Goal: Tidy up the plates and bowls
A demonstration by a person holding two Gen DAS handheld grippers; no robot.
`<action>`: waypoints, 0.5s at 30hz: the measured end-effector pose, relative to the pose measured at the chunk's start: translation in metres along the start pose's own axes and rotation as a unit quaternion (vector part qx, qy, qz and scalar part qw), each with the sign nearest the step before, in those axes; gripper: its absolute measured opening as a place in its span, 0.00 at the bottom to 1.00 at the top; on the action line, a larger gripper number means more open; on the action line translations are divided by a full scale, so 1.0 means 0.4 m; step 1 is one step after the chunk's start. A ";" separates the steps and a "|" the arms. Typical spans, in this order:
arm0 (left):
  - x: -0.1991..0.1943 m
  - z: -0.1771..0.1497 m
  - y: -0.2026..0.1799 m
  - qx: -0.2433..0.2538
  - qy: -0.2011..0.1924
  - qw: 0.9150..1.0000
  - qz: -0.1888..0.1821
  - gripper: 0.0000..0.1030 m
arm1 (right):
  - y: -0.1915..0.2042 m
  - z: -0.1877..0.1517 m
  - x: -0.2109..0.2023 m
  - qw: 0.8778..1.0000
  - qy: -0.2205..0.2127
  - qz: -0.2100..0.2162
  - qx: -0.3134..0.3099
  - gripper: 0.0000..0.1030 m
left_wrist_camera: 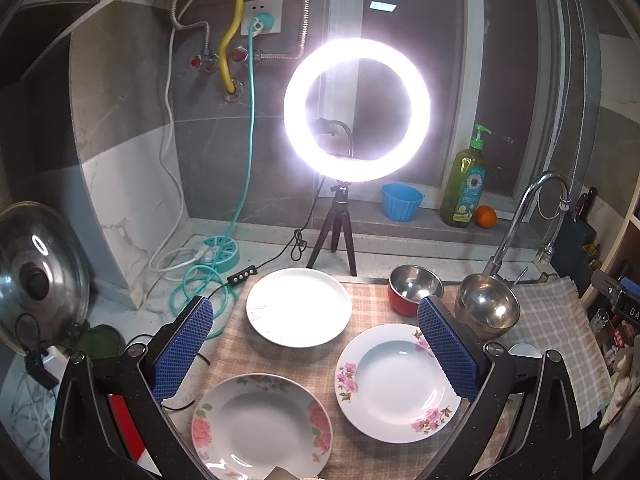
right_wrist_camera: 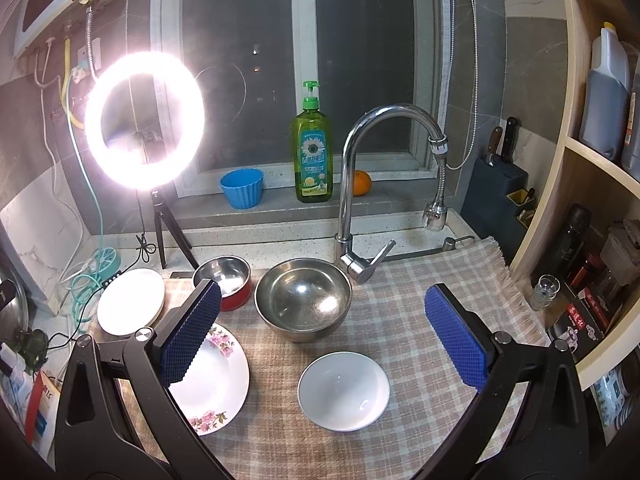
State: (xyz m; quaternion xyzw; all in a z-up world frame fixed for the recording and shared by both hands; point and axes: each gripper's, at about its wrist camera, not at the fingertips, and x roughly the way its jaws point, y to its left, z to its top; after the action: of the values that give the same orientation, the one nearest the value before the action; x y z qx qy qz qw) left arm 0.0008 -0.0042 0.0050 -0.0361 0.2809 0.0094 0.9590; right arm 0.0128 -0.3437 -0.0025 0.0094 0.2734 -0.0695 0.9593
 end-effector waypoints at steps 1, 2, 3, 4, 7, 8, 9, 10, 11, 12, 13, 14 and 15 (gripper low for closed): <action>0.001 -0.001 0.001 -0.001 0.001 1.000 0.000 0.99 | 0.000 -0.002 0.000 1.000 -0.001 0.000 0.000 1.00; 0.001 -0.001 0.001 -0.001 0.001 1.000 0.000 0.99 | -0.002 -0.002 0.000 1.000 -0.001 0.001 0.000 1.00; 0.001 -0.002 0.000 0.000 0.001 1.000 0.000 0.99 | -0.001 -0.002 0.002 1.000 -0.001 0.001 0.000 1.00; 0.003 -0.003 -0.001 0.000 0.002 1.000 0.001 0.99 | -0.001 -0.002 0.001 1.000 0.000 0.001 0.000 1.00; 0.007 -0.005 -0.005 0.002 0.005 1.000 0.000 0.99 | 0.001 -0.003 0.004 1.000 0.001 0.000 0.000 1.00; 0.007 -0.005 -0.006 0.002 0.006 1.000 0.000 0.99 | 0.000 -0.004 0.004 1.000 0.001 0.001 0.001 1.00; 0.008 -0.005 -0.007 0.002 0.007 1.000 -0.001 0.99 | -0.002 -0.007 0.002 1.000 0.000 0.002 0.001 1.00; 0.009 -0.006 -0.008 0.003 0.007 1.000 -0.001 0.99 | 0.000 -0.010 0.005 1.000 0.001 0.001 0.000 1.00; 0.009 -0.006 -0.009 0.004 0.007 1.000 -0.001 0.99 | -0.002 -0.010 0.004 1.000 0.000 0.002 0.000 1.00; 0.009 -0.006 -0.009 0.004 0.007 1.000 -0.001 0.99 | -0.003 -0.010 0.005 1.000 0.000 0.002 0.001 1.00; 0.010 -0.005 -0.008 0.004 0.007 1.000 -0.001 0.99 | -0.002 -0.009 0.005 1.000 0.000 0.002 0.001 1.00; 0.010 -0.005 -0.008 0.004 0.007 1.000 -0.001 0.99 | 0.000 -0.010 0.007 1.000 0.001 0.002 0.001 1.00; 0.010 -0.005 -0.008 0.004 0.007 1.000 -0.002 0.99 | -0.001 -0.009 0.006 1.000 0.000 0.002 0.001 1.00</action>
State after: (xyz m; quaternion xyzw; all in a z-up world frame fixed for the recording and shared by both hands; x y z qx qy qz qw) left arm 0.0033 -0.0075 0.0015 -0.0327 0.2877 0.0064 0.9571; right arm 0.0128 -0.3443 -0.0069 0.0107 0.2738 -0.0682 0.9593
